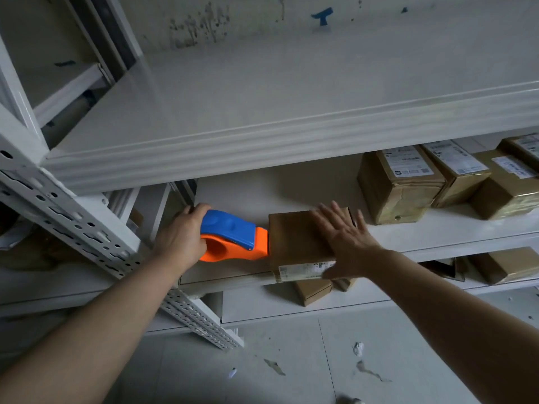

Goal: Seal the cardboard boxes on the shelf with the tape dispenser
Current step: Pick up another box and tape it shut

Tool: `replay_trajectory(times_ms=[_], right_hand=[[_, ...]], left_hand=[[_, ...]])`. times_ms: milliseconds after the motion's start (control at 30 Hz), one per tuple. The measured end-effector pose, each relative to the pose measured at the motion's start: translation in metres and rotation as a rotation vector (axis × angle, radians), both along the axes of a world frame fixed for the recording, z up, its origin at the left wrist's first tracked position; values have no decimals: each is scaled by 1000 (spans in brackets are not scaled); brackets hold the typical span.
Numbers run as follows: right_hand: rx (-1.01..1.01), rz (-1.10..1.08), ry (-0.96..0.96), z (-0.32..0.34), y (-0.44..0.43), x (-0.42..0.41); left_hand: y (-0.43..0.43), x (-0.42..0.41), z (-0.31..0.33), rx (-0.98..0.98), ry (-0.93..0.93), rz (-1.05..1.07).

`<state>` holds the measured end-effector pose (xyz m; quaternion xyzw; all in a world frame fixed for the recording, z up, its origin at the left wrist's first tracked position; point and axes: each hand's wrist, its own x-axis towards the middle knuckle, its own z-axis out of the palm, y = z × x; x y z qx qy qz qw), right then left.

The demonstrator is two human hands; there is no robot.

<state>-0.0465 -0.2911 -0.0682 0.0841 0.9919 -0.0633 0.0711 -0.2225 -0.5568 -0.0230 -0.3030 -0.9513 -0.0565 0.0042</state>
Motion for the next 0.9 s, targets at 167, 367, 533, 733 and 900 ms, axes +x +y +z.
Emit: replay_trajectory(times_ms=[167, 367, 533, 733, 900], right_hand=[[51, 78, -47, -9, -21, -4], [82, 125, -36, -7, -45, -11], [121, 75, -125, 8, -53, -45], [158, 123, -181, 10, -47, -55], [-81, 86, 98, 41, -30, -33]], left_hand=[[0, 0, -3, -14, 9, 3], [-2, 5, -12, 13, -17, 26], [-4, 13, -17, 40, -64, 24], [-9, 32, -19, 80, -120, -19], [-9, 49, 15, 198, 1, 29]])
